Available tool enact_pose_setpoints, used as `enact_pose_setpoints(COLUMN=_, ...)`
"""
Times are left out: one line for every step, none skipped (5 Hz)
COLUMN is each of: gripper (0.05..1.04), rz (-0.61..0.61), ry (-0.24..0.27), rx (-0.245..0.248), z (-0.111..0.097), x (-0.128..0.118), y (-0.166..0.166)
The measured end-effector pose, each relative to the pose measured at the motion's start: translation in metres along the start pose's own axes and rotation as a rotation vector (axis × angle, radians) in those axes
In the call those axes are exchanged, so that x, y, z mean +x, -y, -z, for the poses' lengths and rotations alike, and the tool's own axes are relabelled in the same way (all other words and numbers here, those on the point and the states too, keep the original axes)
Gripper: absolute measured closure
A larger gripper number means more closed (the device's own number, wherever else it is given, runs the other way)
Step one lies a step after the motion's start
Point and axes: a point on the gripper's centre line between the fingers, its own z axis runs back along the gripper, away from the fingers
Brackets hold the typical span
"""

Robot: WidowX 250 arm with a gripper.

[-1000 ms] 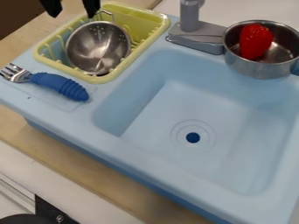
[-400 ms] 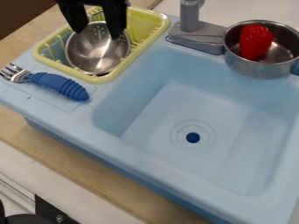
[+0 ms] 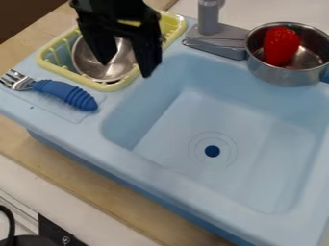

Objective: Put the silver drainer in the dish drainer

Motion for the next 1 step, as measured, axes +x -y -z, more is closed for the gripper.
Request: enact_pose_setpoints(gripper=0.083, rz=0.055, ry=-0.006, rx=-0.002, z=0.0073, x=-0.0143, y=0.0183)
